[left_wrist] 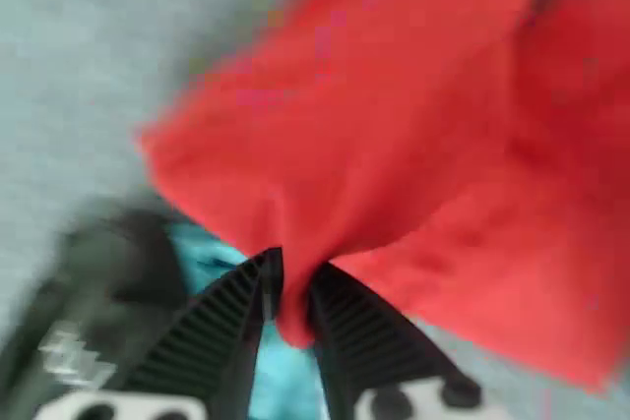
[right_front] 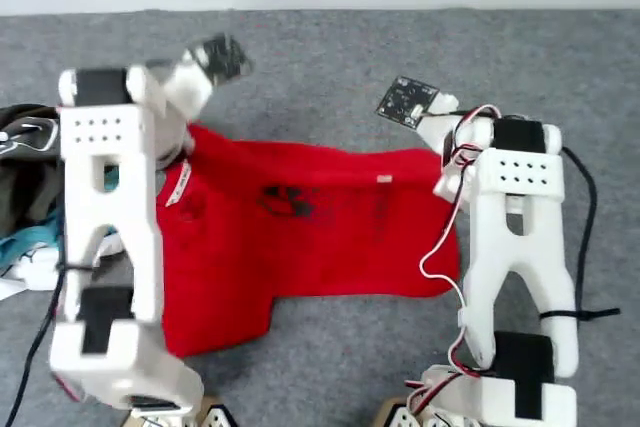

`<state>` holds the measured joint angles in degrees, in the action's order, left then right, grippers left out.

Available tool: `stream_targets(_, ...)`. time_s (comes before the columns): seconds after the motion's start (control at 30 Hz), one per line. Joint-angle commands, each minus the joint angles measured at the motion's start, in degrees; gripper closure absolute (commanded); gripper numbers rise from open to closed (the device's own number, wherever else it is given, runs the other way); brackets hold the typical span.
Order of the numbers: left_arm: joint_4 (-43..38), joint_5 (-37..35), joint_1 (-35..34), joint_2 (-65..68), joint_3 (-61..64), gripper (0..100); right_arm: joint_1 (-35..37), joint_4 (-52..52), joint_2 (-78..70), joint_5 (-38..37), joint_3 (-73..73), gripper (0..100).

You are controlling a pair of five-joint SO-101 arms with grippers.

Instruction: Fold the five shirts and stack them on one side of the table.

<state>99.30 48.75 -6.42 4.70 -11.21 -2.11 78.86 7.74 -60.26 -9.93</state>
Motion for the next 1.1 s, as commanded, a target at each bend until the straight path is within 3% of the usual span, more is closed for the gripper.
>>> stream_targets(0.0, 1.32, 1.05, 0.09, -10.9, 14.2, 98, 0.04, 6.02, 2.95, 2.55, 3.78, 98.8)
stream_targets(0.37, 1.32, 1.14, -0.09, -20.84, 38.46, 98, 0.13, 17.19, 2.68, 3.78, 3.6, 98.7)
stream_targets(0.73, 1.32, 6.24, 0.0, -20.75, 50.15, 98, -0.04, 15.96, 3.21, 1.05, -5.01, 98.9)
stream_targets(1.07, 1.41, 7.21, -0.18, -21.27, 50.24, 98, -3.38, 16.4, 3.3, 0.62, 4.13, 98.9)
